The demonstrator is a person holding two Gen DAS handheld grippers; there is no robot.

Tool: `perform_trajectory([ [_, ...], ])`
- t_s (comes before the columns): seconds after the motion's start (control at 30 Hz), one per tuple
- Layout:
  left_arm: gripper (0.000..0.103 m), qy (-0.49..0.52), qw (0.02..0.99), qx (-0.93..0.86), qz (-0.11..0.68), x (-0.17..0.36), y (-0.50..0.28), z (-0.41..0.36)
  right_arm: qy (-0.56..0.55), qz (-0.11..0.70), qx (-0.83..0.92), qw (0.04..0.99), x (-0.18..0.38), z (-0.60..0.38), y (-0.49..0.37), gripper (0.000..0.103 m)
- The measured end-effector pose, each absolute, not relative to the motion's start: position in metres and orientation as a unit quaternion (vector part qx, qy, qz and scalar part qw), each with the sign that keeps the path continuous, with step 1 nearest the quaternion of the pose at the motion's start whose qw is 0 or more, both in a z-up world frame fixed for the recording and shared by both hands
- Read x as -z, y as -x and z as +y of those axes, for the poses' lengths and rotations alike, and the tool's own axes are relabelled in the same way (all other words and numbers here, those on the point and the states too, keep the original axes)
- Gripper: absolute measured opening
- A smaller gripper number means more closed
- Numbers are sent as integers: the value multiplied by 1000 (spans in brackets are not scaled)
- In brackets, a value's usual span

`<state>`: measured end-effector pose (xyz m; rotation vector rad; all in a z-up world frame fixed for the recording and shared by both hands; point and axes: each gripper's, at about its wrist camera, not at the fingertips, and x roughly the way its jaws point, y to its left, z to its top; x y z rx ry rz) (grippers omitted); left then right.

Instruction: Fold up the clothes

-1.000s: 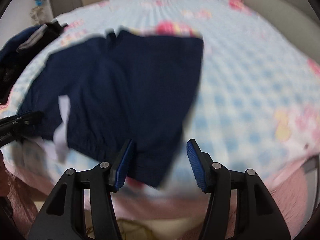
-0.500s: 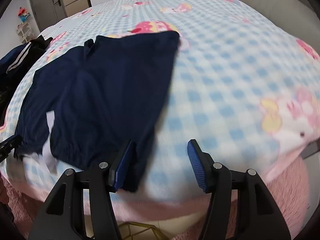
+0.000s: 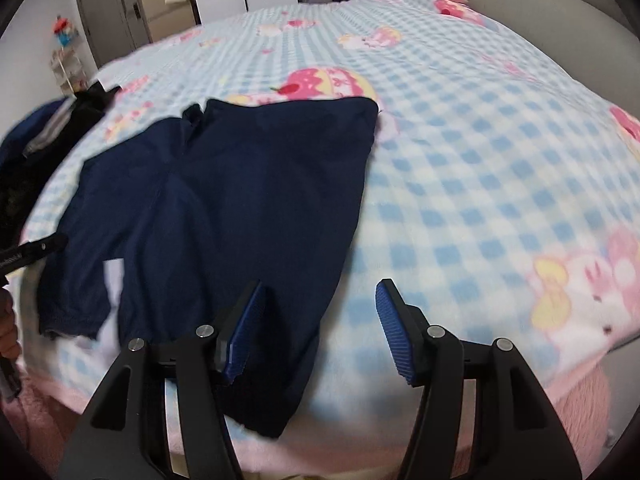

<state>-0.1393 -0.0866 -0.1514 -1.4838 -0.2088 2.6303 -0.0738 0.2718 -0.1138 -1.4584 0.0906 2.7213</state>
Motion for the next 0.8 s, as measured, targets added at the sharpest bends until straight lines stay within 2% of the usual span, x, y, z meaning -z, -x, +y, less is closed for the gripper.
perform_trajectory([
  [0.13,39,458,59,-879,-122,142,128,-116,483,36,-874,32,118,279,74,58],
  [0.3,39,423,128,-884,-152,138,101,-122,489,71,-869,16,116,288,64,58],
  [0.47,39,388,171,-896,-132,122,91,-84,500,97,-860,-17,117,282,53,59],
  [0.53,39,399,191,-889,-120,124,94,-67,502,85,-861,-16,118,276,53,59],
  [0.67,39,454,166,-871,-91,150,102,-51,512,60,-857,-7,124,270,55,60],
  [0.73,39,451,167,-873,-86,151,98,-51,515,69,-854,-15,124,273,53,55],
  [0.77,39,443,173,-875,-92,147,95,-52,516,77,-853,-25,123,274,52,45],
  [0.8,39,435,179,-877,-99,143,92,-53,514,80,-853,-32,122,274,51,41],
])
